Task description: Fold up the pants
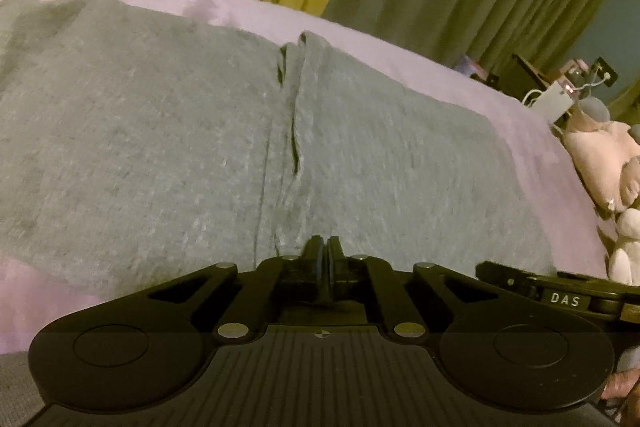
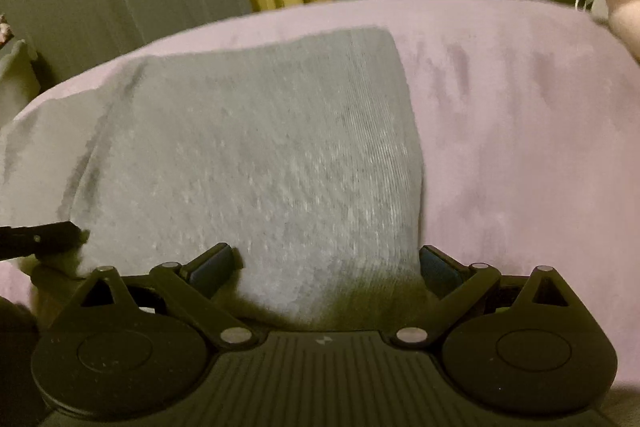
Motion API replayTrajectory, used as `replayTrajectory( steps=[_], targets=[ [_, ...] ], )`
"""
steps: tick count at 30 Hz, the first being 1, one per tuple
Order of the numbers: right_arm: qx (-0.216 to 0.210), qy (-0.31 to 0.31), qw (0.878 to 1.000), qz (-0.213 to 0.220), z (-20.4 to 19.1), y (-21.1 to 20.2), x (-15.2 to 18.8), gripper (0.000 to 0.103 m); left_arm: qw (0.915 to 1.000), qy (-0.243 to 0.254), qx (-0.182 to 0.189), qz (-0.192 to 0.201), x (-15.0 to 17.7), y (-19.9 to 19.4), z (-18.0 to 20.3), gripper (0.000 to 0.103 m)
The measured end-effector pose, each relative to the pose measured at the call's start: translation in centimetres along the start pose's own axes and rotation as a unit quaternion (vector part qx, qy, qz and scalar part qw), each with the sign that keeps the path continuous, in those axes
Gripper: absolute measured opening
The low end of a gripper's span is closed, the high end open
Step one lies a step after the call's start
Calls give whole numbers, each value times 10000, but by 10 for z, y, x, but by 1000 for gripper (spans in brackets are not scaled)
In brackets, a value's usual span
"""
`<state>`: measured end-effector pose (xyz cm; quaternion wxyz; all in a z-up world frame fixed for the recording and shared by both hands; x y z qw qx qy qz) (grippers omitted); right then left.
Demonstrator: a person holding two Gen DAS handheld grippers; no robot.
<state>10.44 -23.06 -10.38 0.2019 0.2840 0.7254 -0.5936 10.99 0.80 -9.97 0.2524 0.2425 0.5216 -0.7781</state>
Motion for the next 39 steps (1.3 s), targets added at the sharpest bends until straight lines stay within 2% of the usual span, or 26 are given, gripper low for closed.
replayTrajectory(
  steps=[5, 11, 17, 19, 21, 23, 24, 25, 29, 31, 39],
  targets=[
    [-88, 170, 9998, -65, 5, 0, 1, 99, 9998, -137, 108, 30, -2, -4, -5, 4],
    [-99, 237, 9997, -7, 7, 0, 3, 99, 9975, -592, 329, 192, -9, -14, -19, 4],
    [-141, 359, 9993, -8, 8, 1, 4, 99, 9895, -1337, 479, 258, -13, -17, -44, 3],
    [-134, 381, 9992, -19, 9, 2, 4, 99, 9859, -1513, 685, 197, -13, -14, -49, 5],
    [-109, 383, 9992, -36, 8, 2, 4, 99, 9814, -1599, 1052, 143, -13, -12, -47, 14],
    [-98, 381, 9992, -53, 9, 1, 3, 99, 9815, -1511, 1171, 113, -13, -11, -42, 47],
    [-95, 386, 9992, -56, 9, 2, 3, 99, 9831, -1433, 1138, 84, -12, -10, -39, 48],
    [-92, 394, 9992, -58, 9, 2, 3, 99, 9841, -1387, 1109, 38, -11, -7, -38, 45],
    [-79, 398, 9992, -71, 8, 2, 2, 99, 9848, -1323, 1099, -233, -9, 6, -33, 23],
    [-81, 402, 9991, -89, 8, 3, 2, 99, 9865, -1295, 909, -433, -6, 10, -36, 22],
    [-105, 410, 9990, -117, 8, 5, 2, 99, 9873, -1379, 739, -271, -6, -3, -42, 23]
  ],
)
Point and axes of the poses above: each gripper's, at about its wrist camera, not at the fingertips, and y roughly the way its jaws point, z to its right, x to its underside, the point moved 3 cm from there along y, roughly the way its jaws point, and after that the axes turned 5 degrees about z, right-handed, at the moved point
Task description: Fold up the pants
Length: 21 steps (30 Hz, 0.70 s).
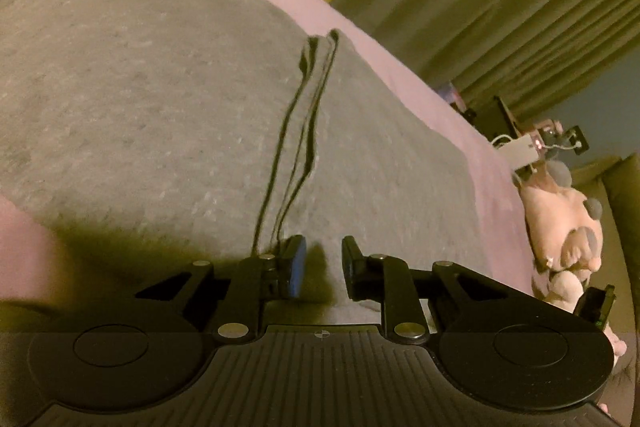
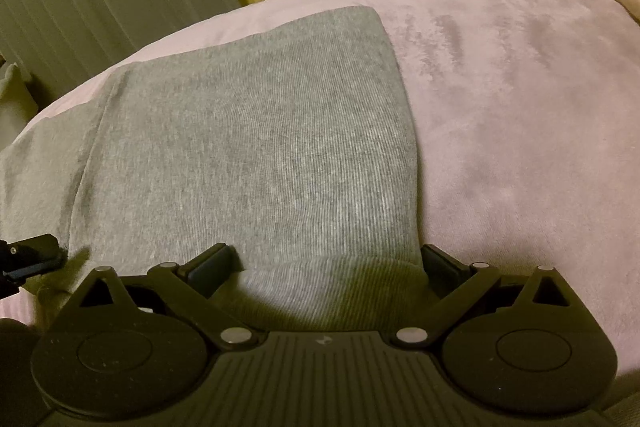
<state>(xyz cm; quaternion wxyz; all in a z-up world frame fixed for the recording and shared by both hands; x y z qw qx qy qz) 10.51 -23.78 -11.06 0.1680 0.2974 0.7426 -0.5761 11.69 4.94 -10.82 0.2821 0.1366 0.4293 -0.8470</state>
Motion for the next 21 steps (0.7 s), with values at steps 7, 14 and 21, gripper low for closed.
replayTrajectory(
  steps=[7, 14, 21],
  targets=[
    [-14, 15, 10000, -4, 0, 1, 0, 99, 9983, 336, -446, 144, 0, -8, 6, 45],
    [-6, 21, 10000, 7, -1, 2, 0, 99, 9985, 386, -374, 53, 2, 0, 6, 38],
    [25, -60, 10000, 40, -3, 0, 0, 99, 9966, 630, -513, 140, 5, -3, 11, 14]
  ],
)
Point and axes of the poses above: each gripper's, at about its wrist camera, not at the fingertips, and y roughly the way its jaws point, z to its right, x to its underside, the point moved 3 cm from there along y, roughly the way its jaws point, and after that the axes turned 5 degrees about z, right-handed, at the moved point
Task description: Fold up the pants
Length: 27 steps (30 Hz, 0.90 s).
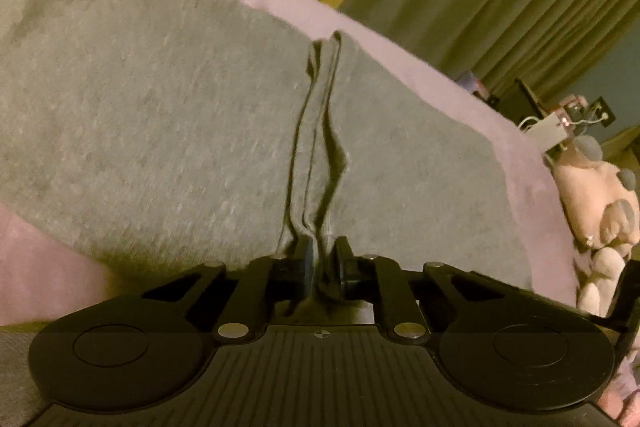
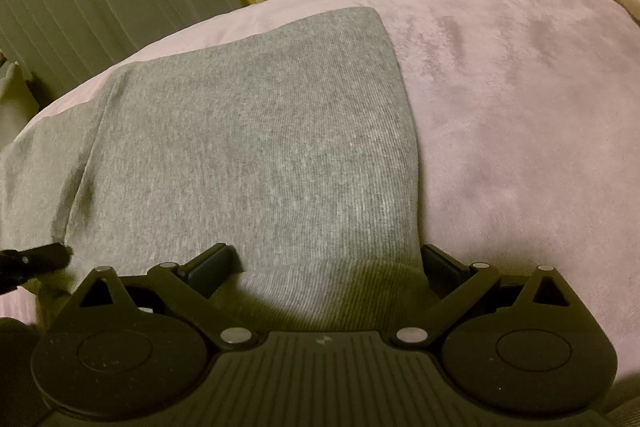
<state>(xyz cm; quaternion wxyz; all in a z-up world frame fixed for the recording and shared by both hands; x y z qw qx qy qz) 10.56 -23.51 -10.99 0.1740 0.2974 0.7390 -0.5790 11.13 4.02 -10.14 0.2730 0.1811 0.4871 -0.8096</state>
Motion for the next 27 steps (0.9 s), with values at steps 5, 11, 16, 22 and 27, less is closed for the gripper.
replayTrajectory(
  steps=[5, 11, 16, 22, 27],
  targets=[
    [4, -395, 9976, 576, -11, -20, 0, 93, 9998, -98, -151, -19, 0, -13, -4, 13],
    [54, -744, 9955, 592, -21, -19, 3, 86, 9975, -545, -355, -263, 0, -5, -27, 20],
    [159, -705, 9970, 263, -19, -2, 0, 97, 9952, -936, -294, 71, -10, -19, -42, 50],
    [-1, -168, 9999, 24, -7, 3, -1, 99, 9765, -1548, -874, 1220, -37, -61, -97, 89],
    [50, -242, 9997, 39, -8, 5, 0, 99, 9363, -2672, -1311, 1866, -49, -88, -179, 93]
  ],
)
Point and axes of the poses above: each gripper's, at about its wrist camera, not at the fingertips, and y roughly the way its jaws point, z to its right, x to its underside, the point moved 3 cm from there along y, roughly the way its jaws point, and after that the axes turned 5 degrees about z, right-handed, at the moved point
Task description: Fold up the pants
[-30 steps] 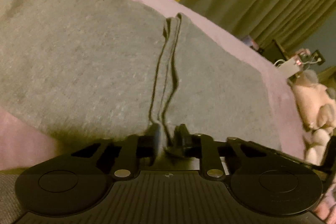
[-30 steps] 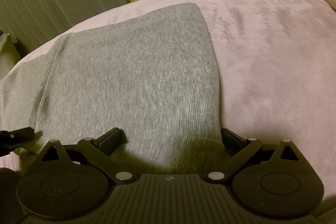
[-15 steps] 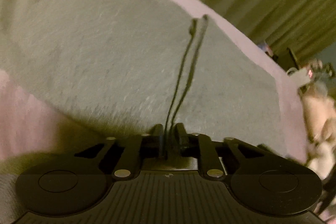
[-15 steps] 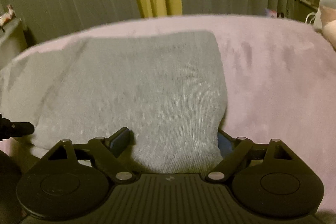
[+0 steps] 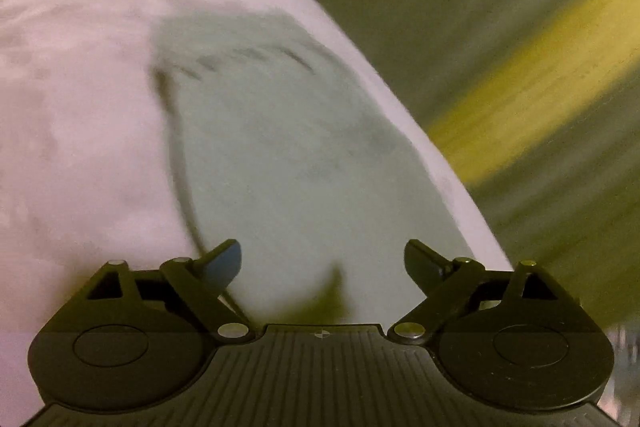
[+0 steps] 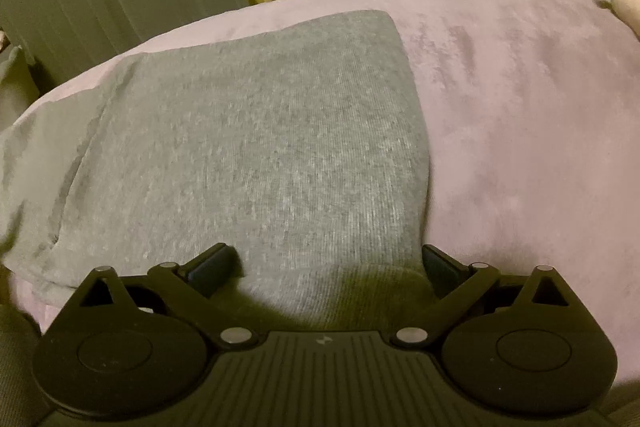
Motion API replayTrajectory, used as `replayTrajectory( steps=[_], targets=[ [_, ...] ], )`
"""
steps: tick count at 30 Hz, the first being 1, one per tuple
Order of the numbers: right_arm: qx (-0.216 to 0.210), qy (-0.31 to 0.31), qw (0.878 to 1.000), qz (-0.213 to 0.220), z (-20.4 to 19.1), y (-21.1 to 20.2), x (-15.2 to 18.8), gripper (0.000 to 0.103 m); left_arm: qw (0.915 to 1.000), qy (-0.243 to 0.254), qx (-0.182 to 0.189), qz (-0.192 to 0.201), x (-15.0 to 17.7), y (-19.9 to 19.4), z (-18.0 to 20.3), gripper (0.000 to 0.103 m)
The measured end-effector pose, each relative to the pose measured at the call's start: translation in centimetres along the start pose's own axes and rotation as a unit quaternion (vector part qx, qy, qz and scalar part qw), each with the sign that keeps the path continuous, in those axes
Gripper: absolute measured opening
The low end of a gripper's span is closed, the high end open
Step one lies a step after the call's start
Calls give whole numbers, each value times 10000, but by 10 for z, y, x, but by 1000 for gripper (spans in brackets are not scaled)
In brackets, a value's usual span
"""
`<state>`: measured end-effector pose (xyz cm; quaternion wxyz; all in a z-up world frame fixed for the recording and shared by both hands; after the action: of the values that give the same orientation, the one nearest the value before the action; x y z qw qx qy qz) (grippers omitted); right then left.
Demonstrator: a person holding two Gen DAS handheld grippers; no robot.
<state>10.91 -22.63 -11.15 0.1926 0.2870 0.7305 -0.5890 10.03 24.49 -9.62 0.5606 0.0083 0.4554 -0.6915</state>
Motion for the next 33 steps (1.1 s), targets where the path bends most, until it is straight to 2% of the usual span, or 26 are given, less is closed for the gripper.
replayTrajectory(
  steps=[4, 9, 11, 15, 16, 18, 20, 21, 24, 26, 28, 29, 30, 32, 33],
  targets=[
    [-19, 60, 10000, 21, 0, 2, 0, 99, 9984, -511, -74, 236, -25, 14, -39, 92],
    [-11, 61, 10000, 46, 2, 1, 1, 99, 9930, -1107, 182, 361, -34, 36, -60, 91],
    [-21, 63, 10000, 55, 4, 0, 1, 99, 9919, -1165, 262, 424, -38, 43, -62, 93],
    [-30, 87, 9999, 84, 5, 3, 1, 99, 9940, -833, 550, 441, -50, 57, -57, 93],
    [-26, 90, 9999, 93, 5, 3, 1, 99, 9932, -785, 742, 443, -51, 58, -55, 91],
    [-23, 95, 9999, 103, 5, 3, 0, 99, 9900, -764, 1064, 517, -51, 61, -55, 76],
    [-26, 110, 9999, 110, 5, 3, 0, 99, 9891, -848, 1107, 466, -49, 65, -62, 58],
    [-28, 124, 9999, 116, 5, 4, -1, 99, 9895, -894, 1061, 415, -49, 68, -66, 57],
    [-25, 139, 9998, 144, 5, 4, 0, 99, 9901, -959, 974, 327, -54, 78, -68, 61],
    [-18, 145, 9998, 159, 4, 4, -1, 99, 9910, -961, 898, 252, -57, 82, -61, 76],
    [-10, 144, 9998, 162, 4, 4, -1, 99, 9917, -900, 910, 147, -62, 91, -53, 87],
    [-6, 144, 9998, 161, 4, 5, -1, 99, 9931, -838, 808, 107, -64, 94, -48, 86],
    [-6, 146, 9998, 159, 4, 5, -1, 99, 9949, -777, 635, 97, -67, 97, -44, 81],
    [-8, 155, 9998, 159, 4, 4, -2, 99, 9987, -379, 305, 145, -68, 94, -36, 33],
    [-5, 153, 9998, 160, 4, 4, -2, 99, 9992, -240, 283, 176, -67, 91, -34, 28]
  ],
)
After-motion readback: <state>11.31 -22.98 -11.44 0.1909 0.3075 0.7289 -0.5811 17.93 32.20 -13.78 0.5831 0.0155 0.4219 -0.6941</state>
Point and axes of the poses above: each gripper's, at about its wrist camera, not at the fingertips, and y roughly the way its jaws point, z to its right, x to its underside, the point moved 3 cm from there along y, roughly the way its jaws point, and after that the axes turned 5 degrees about z, right-handed, at the moved point
